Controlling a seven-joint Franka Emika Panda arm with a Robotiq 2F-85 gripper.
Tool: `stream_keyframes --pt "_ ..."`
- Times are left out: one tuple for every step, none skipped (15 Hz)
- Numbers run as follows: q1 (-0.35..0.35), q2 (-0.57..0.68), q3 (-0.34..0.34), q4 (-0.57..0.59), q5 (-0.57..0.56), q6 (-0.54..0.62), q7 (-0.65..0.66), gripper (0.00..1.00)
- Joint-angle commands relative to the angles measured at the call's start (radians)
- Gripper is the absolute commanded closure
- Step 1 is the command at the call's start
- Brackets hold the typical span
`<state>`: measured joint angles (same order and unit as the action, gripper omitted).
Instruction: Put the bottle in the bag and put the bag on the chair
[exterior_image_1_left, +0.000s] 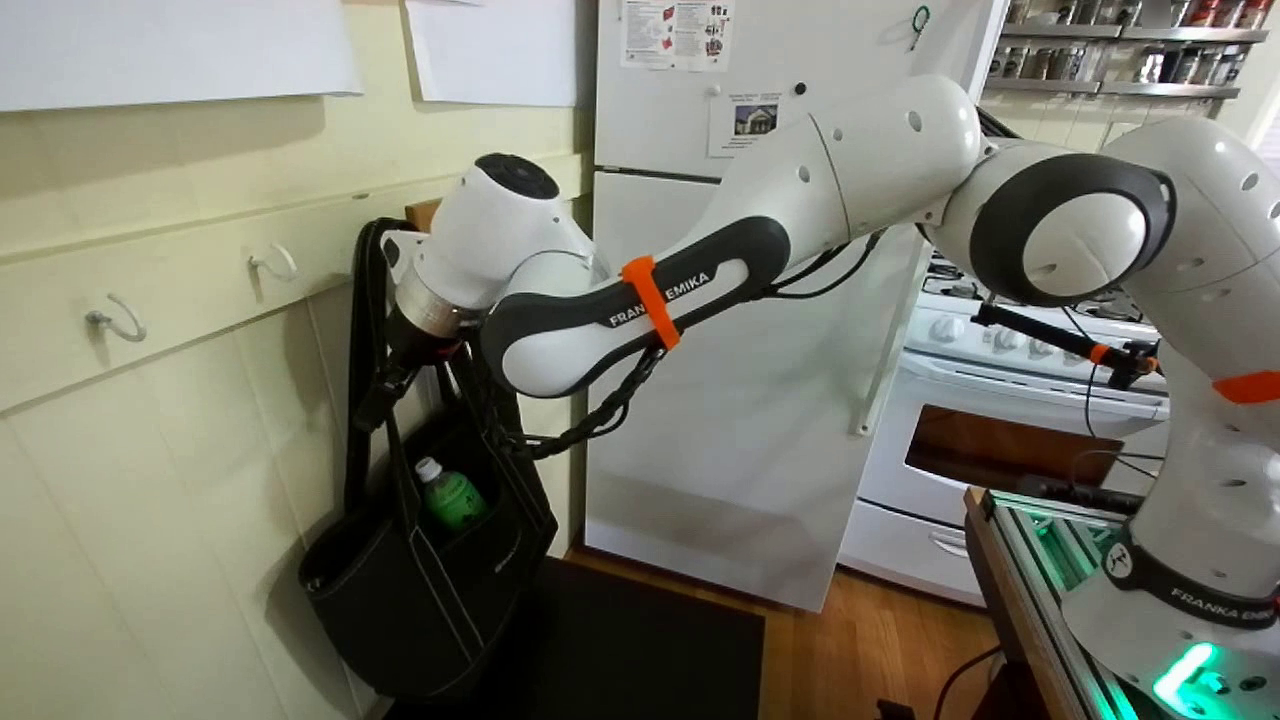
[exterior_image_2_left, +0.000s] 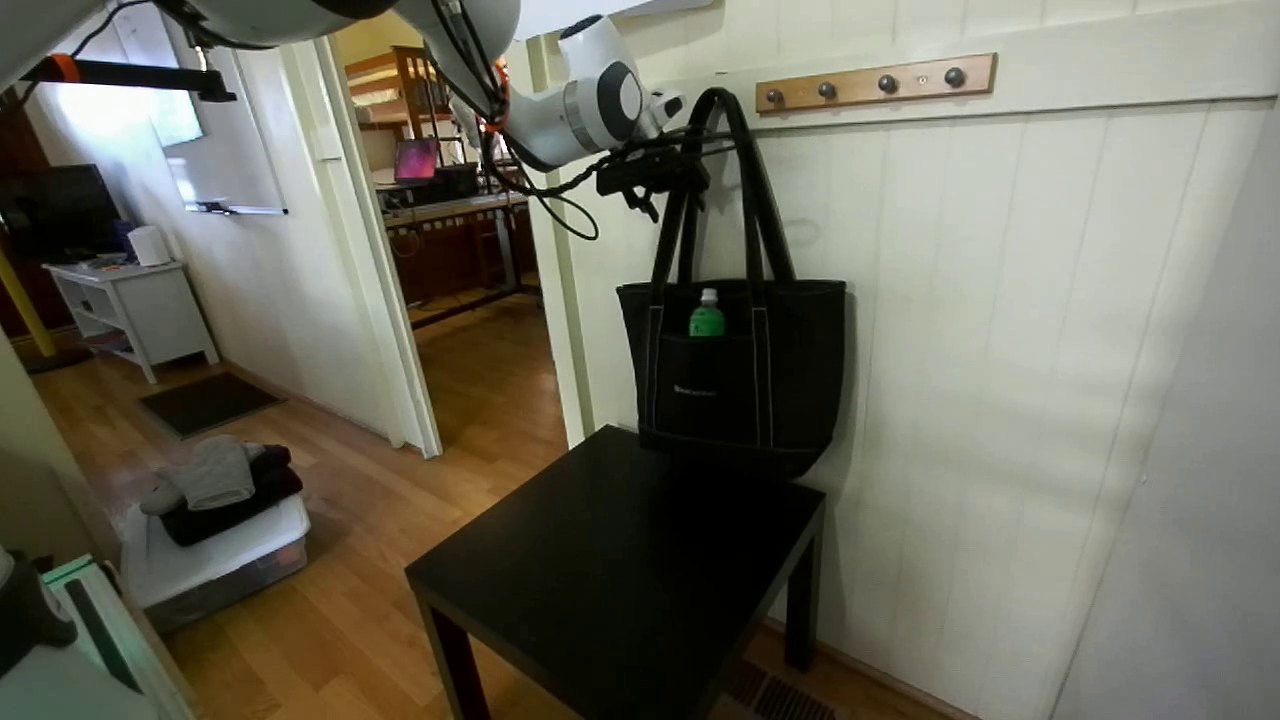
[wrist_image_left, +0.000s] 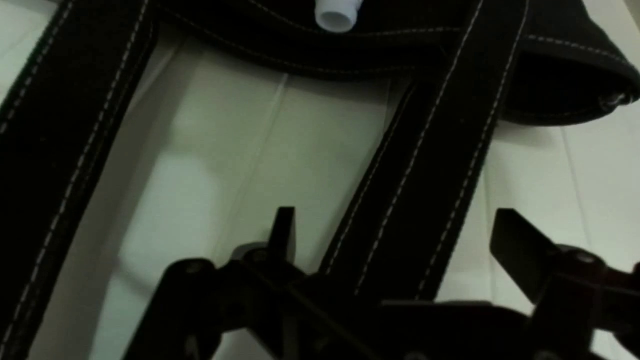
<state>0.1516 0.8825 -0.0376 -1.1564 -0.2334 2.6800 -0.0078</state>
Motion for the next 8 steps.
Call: stream_keyframes --pt "0.052 -0.026 -0.086 -0.090 -0.025 0.168 0.110 0.00" --pt "0.067 -0.023 -0.116 -0.102 -0.030 0.223 0.130 0.00" --pt "0.083 -0.017 -0.148 -0.108 -0.032 0.268 0.153 0.00" --pt "0.103 -0.011 -0.181 -0.114 -0.032 0.307 0.172 0.00" --pt "0.122 -0.008 -0.214 -0.122 -0.029 0.339 0.189 0.00" --pt "0.141 -0.007 -0.244 -0.132 -0.035 0.364 0.214 0.00" --pt "0.157 -0.006 -0.270 -0.143 -0.031 0.391 0.227 0.00" --pt "0.175 -0.006 -0.299 -0.153 -0.026 0.417 0.244 0.00"
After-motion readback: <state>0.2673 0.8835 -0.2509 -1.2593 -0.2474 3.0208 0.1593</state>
